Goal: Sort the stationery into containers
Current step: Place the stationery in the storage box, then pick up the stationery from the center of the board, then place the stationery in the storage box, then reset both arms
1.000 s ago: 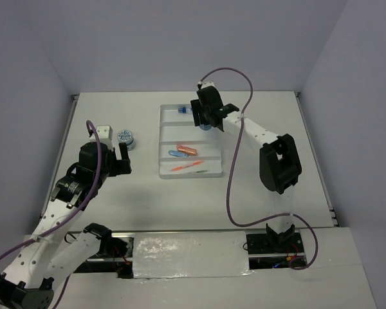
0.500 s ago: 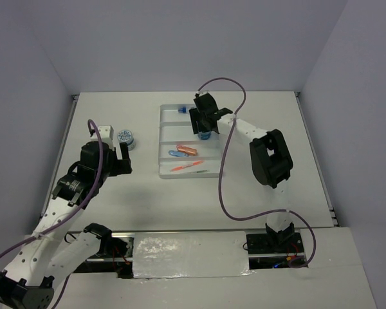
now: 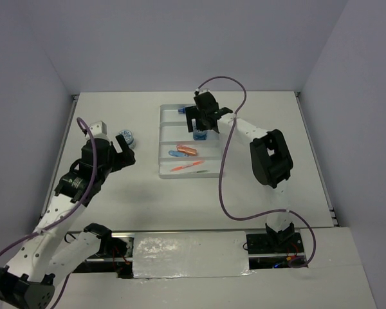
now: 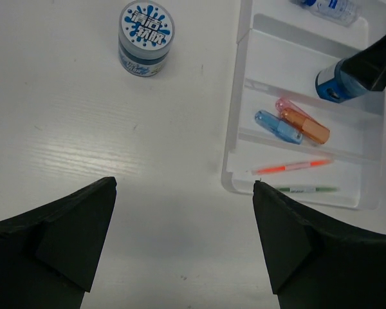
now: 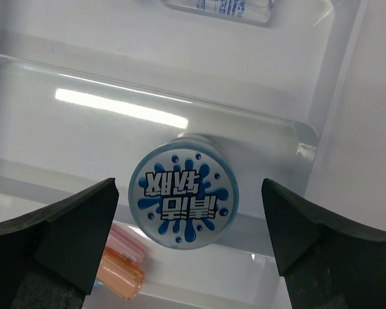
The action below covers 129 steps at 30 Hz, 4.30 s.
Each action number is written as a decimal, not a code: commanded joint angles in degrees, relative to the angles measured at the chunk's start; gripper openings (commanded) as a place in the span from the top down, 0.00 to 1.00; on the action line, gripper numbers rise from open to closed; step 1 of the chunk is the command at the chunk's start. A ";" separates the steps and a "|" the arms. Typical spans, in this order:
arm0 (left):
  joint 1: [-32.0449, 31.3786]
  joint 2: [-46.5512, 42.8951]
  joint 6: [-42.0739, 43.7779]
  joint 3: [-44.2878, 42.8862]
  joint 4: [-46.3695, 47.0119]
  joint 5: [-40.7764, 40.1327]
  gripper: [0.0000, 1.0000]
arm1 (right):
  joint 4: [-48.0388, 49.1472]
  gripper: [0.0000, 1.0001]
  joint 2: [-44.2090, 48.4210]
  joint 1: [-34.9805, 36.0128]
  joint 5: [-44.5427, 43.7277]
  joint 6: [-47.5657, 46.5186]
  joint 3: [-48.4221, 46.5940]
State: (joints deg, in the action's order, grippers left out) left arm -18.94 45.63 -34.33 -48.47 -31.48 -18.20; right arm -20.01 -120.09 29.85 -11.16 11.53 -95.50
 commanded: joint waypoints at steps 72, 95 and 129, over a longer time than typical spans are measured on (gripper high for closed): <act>-4.35 58.60 7.34 -35.81 27.88 12.40 0.96 | 4.37 0.00 49.16 4.34 -0.36 6.66 31.52; -4.35 68.02 9.89 -43.29 23.31 13.63 0.59 | 4.63 0.00 48.90 4.43 -0.44 4.91 31.17; 0.13 0.00 0.30 -9.80 2.69 -3.95 0.01 | -25.77 0.00 79.28 3.82 -20.21 3.76 28.79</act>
State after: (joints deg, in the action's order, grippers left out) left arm -18.68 49.89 -35.97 -58.37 -27.16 -23.70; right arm -39.48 -44.56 33.80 -29.39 15.92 -65.71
